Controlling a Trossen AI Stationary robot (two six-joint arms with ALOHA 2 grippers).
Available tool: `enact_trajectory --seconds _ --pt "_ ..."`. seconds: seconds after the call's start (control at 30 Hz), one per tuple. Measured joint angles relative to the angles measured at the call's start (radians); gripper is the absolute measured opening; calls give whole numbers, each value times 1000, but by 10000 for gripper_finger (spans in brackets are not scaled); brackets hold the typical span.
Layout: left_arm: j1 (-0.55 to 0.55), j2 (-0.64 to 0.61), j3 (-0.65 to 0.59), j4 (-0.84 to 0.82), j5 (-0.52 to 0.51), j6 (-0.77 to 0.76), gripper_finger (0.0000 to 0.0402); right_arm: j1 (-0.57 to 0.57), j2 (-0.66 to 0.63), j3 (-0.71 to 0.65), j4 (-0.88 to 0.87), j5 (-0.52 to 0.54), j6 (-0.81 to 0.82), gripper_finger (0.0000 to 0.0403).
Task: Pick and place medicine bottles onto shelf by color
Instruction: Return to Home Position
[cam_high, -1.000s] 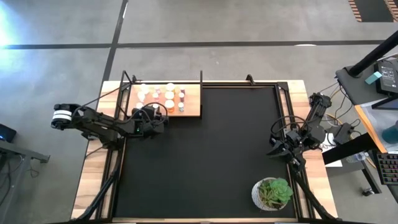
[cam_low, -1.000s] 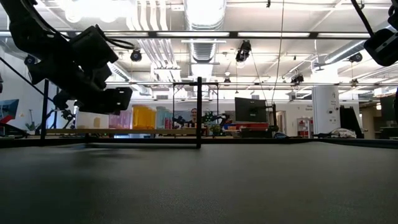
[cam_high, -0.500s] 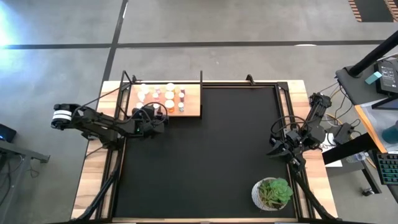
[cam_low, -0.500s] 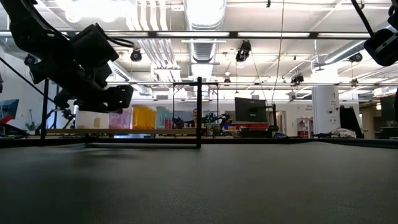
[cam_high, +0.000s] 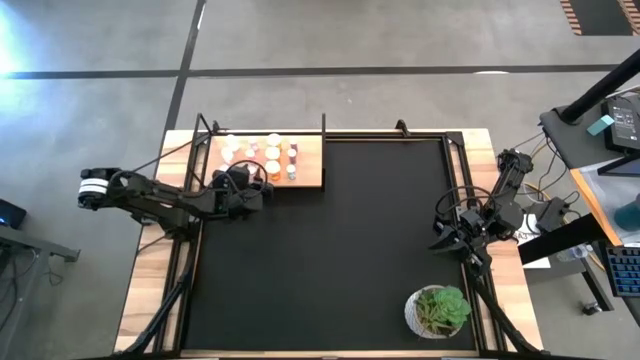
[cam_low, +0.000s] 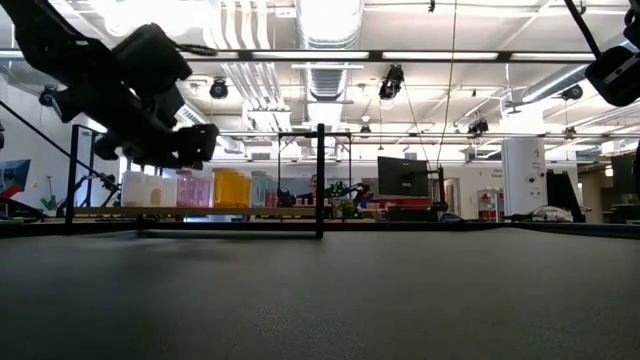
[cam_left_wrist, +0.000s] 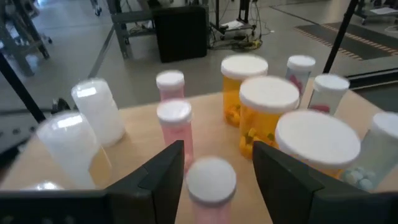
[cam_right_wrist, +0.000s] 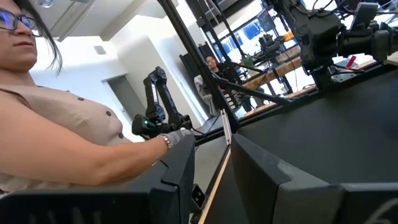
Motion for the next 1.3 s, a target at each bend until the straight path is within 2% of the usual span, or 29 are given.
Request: enact_trajectory --seconds 0.37,0.53,0.67,0.9,1.1,1.3 --pt "0 -203 9 -7 -62 230 173 0 0 0 0 0 0 98" --pt "0 -339 54 71 -69 364 173 0 0 0 0 0 0 98" --pt "0 -452 111 108 59 512 173 0 0 0 0 0 0 98" --pt "0 -627 152 65 300 698 173 0 0 0 0 0 0 98" --pt "0 -741 120 -109 416 639 173 0 0 0 0 0 0 98" --pt "0 -779 115 -296 501 515 173 0 0 0 0 0 0 98"
